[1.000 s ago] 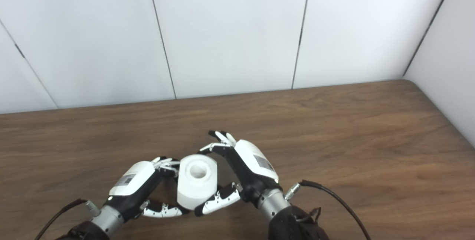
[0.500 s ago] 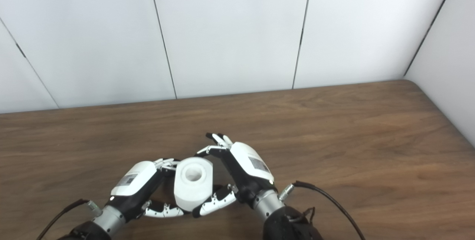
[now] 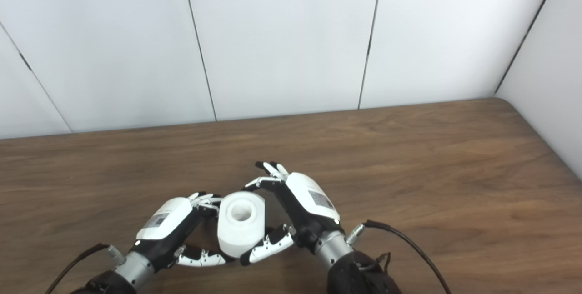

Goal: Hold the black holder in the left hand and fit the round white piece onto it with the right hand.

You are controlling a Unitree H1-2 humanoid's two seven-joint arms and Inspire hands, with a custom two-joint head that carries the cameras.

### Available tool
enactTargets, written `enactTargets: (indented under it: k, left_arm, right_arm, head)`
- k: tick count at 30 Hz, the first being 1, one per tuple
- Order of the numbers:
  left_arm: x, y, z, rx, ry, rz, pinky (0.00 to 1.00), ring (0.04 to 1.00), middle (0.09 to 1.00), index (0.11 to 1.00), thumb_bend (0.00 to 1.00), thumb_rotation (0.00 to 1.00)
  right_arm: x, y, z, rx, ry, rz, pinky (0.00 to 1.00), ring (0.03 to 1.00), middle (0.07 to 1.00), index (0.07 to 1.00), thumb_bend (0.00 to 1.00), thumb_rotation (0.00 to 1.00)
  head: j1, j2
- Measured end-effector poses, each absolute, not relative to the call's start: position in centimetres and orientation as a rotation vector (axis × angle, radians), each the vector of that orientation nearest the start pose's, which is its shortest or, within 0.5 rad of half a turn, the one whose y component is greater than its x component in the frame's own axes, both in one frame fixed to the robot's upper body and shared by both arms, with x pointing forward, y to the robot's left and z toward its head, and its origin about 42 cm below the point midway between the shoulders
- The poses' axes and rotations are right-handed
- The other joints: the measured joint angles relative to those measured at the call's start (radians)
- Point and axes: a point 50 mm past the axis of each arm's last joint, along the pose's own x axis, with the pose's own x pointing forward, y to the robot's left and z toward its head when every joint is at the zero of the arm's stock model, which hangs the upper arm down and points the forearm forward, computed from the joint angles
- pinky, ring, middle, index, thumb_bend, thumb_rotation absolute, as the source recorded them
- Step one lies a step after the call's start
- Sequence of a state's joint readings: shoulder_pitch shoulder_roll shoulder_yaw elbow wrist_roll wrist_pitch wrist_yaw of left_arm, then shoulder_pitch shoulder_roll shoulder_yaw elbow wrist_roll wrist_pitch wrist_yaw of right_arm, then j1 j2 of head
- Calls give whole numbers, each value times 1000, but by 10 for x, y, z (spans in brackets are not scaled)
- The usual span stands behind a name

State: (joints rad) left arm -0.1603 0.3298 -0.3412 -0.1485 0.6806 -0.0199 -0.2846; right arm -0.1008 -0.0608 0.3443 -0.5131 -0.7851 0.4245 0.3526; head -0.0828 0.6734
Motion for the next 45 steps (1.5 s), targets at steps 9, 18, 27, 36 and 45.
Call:
enactTargets:
  k: [9, 18, 27, 36, 45]
  left_arm:
    - [309, 196, 155, 1048, -251, -551, 989, 917, 851, 482, 517, 41]
    - [309, 196, 155, 1043, -251, -552, 1000, 915, 846, 482, 516, 41]
    - [309, 193, 155, 1036, -253, -553, 984, 911, 841, 482, 517, 42]
    - [309, 194, 155, 1036, -253, -552, 973, 909, 840, 482, 517, 42]
    - [309, 194, 155, 1036, -253, -554, 987, 910, 840, 482, 517, 41]
  right_arm:
    - [270, -137, 230, -774, -202, 301, 846, 1000, 959, 478, 505, 140]
    - [269, -140, 230, -773, -204, 304, 840, 1000, 956, 478, 506, 139]
    - [267, -142, 228, -777, -192, 308, 831, 997, 951, 478, 506, 138]
    - [268, -142, 221, -787, -166, 312, 829, 1000, 948, 479, 506, 139]
    - [268, -145, 219, -817, -159, 298, 844, 1000, 947, 479, 505, 139]
  head:
    - [2, 5]
    - [9, 21]
    - [14, 32]
    - [5, 35]
    - [3, 38]
